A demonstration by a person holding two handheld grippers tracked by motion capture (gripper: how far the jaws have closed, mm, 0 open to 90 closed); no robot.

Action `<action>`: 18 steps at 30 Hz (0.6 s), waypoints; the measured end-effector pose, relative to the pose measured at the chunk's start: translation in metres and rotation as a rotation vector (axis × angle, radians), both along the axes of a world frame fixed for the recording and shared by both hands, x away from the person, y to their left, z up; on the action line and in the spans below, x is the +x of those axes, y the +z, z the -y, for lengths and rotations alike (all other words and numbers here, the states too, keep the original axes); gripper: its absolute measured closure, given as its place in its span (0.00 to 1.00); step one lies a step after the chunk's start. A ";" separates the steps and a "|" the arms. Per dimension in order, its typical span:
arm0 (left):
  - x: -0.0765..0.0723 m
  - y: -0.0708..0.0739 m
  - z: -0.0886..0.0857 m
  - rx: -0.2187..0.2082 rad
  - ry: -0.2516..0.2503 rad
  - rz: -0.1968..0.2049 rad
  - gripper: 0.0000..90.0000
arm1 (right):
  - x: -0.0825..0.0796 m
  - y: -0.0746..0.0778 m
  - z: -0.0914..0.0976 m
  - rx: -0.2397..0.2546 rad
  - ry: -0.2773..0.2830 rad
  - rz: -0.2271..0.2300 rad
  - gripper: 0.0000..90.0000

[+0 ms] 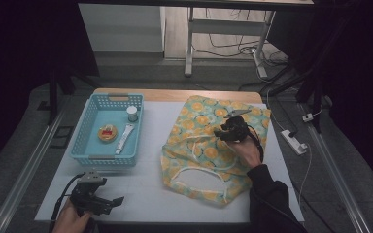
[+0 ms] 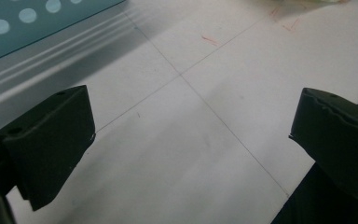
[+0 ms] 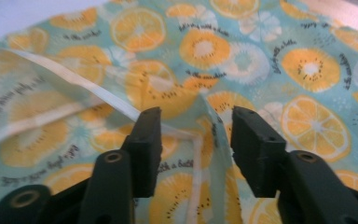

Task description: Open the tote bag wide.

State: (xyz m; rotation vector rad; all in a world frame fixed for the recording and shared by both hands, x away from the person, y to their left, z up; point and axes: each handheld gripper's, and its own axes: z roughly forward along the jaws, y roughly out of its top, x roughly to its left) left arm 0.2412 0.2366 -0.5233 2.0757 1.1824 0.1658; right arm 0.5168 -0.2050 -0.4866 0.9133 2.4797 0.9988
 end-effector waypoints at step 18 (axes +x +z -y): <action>-0.001 0.000 0.001 0.010 -0.007 0.003 0.00 | -0.031 0.009 -0.011 0.045 0.063 -0.023 0.13</action>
